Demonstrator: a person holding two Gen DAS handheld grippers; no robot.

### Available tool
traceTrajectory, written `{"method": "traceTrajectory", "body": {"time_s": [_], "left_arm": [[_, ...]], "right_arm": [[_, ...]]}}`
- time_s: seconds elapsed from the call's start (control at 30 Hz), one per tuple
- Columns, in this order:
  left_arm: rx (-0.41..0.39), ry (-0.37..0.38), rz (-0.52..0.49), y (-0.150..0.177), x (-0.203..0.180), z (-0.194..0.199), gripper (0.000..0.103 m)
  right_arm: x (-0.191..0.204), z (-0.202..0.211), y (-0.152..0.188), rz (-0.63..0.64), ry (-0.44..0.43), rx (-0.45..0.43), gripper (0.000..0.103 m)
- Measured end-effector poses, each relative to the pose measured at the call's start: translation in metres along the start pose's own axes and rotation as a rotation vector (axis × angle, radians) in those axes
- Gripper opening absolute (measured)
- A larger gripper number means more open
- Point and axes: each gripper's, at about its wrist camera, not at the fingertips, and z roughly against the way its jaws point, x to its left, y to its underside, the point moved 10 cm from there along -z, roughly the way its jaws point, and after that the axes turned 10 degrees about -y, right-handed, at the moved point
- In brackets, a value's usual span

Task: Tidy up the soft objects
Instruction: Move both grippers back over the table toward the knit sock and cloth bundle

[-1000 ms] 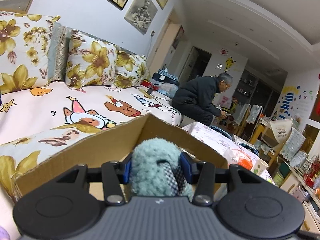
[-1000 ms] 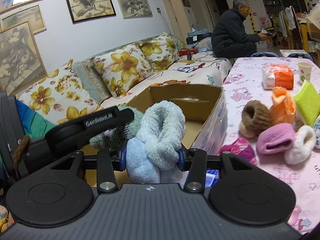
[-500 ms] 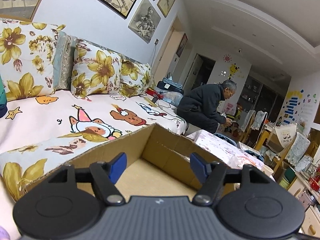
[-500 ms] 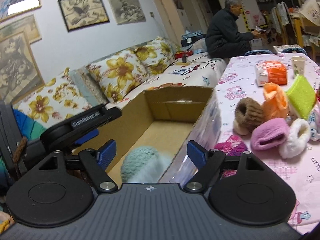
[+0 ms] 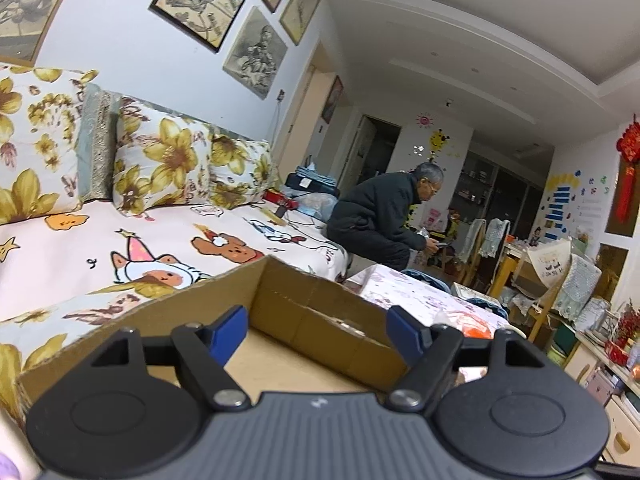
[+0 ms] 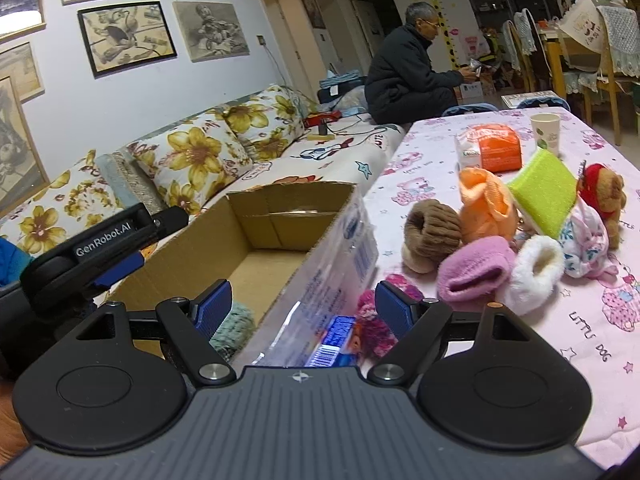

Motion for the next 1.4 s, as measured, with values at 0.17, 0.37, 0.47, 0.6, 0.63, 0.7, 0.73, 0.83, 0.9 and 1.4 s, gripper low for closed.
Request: {"method": "traceTrajectory", "body": {"time_s": [0.17, 0.37, 0.47, 0.6, 0.63, 0.7, 0.73, 0.83, 0.9, 1.4], "left_arm": [[-0.011, 0.012, -0.025, 0.0, -0.01, 0.001, 0.078], [-0.025, 0.024, -0.044, 0.0, -0.021, 0.004, 0.079], [-0.035, 0.038, -0.062, 0.001, -0.029, 0.006, 0.081], [-0.051, 0.051, -0.098, 0.003, -0.04, 0.01, 0.081], [-0.055, 0.053, -0.109, 0.004, -0.044, 0.011, 0.082], [-0.063, 0.06, -0.125, 0.005, -0.049, 0.012, 0.082], [-0.068, 0.063, -0.131, 0.006, -0.052, 0.014, 0.083], [-0.075, 0.071, -0.152, 0.009, -0.059, 0.015, 0.084], [-0.086, 0.075, -0.173, 0.01, -0.065, 0.017, 0.085], [-0.098, 0.118, -0.26, 0.027, -0.101, 0.027, 0.088]], "right_arm": [[-0.005, 0.006, -0.001, -0.007, 0.019, -0.007, 0.099], [-0.013, 0.009, -0.001, -0.023, 0.047, -0.018, 0.099], [-0.016, 0.012, -0.001, -0.029, 0.059, -0.028, 0.099], [-0.022, 0.016, -0.001, -0.039, 0.077, -0.039, 0.099], [-0.024, 0.017, -0.001, -0.042, 0.082, -0.042, 0.099], [-0.027, 0.018, -0.001, -0.045, 0.092, -0.046, 0.099], [-0.027, 0.019, -0.001, -0.045, 0.095, -0.049, 0.099], [-0.031, 0.021, -0.001, -0.041, 0.11, -0.056, 0.099], [-0.034, 0.022, -0.001, -0.041, 0.119, -0.06, 0.099], [-0.046, 0.025, 0.001, -0.071, 0.17, -0.079, 0.099]]}}
